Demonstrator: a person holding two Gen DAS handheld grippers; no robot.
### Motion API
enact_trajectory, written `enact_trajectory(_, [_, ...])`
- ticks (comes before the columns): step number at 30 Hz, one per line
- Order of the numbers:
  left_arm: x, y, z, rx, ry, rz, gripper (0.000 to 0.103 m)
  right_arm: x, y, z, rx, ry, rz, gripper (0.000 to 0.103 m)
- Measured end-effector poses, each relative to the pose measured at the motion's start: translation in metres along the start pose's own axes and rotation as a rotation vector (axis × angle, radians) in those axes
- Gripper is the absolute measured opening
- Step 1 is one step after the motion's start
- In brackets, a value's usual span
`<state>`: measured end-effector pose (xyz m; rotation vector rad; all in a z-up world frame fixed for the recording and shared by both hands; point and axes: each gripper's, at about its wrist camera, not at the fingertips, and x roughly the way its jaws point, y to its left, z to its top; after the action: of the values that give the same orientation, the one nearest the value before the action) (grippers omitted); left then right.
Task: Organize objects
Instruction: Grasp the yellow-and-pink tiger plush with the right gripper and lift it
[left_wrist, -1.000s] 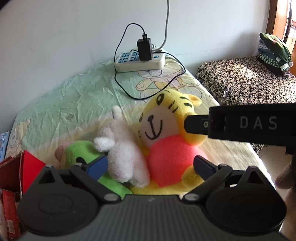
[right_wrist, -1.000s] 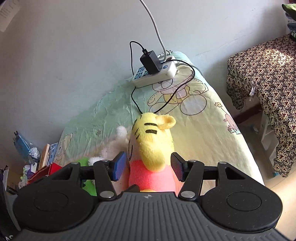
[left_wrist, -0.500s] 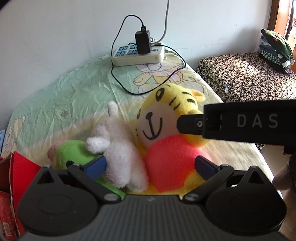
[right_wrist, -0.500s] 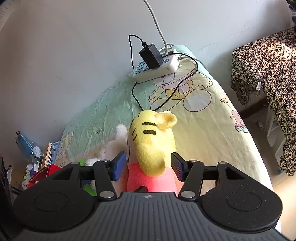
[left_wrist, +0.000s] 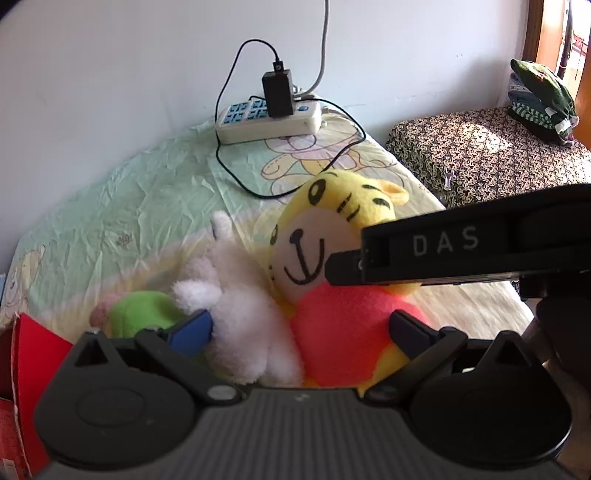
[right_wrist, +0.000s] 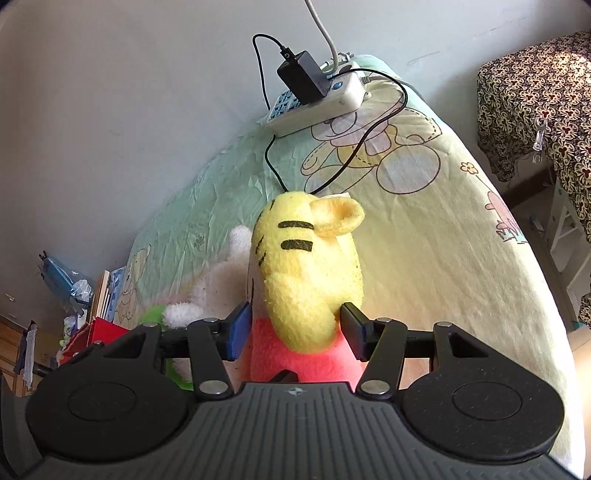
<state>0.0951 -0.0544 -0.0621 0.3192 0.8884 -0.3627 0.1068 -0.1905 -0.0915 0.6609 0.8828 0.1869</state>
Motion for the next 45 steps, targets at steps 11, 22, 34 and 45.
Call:
enact_trajectory(11, [-0.011, -0.001, -0.001, 0.039, -0.043, -0.044, 0.101, -0.004, -0.014, 0.004, 0.033, 0.018, 0.047, 0.035])
enact_trajectory(22, [-0.023, -0.023, -0.012, 0.055, -0.031, -0.213, 0.101, -0.036, -0.031, -0.001, 0.082, -0.01, 0.039, 0.034])
enact_trajectory(34, [-0.011, -0.039, -0.027, 0.0, 0.079, -0.426, 0.101, -0.072, -0.039, -0.028, 0.113, -0.029, 0.032, 0.034])
enact_trajectory(45, [-0.065, -0.04, -0.037, 0.02, -0.028, -0.41, 0.092, -0.101, -0.016, -0.053, 0.064, -0.051, 0.092, 0.034])
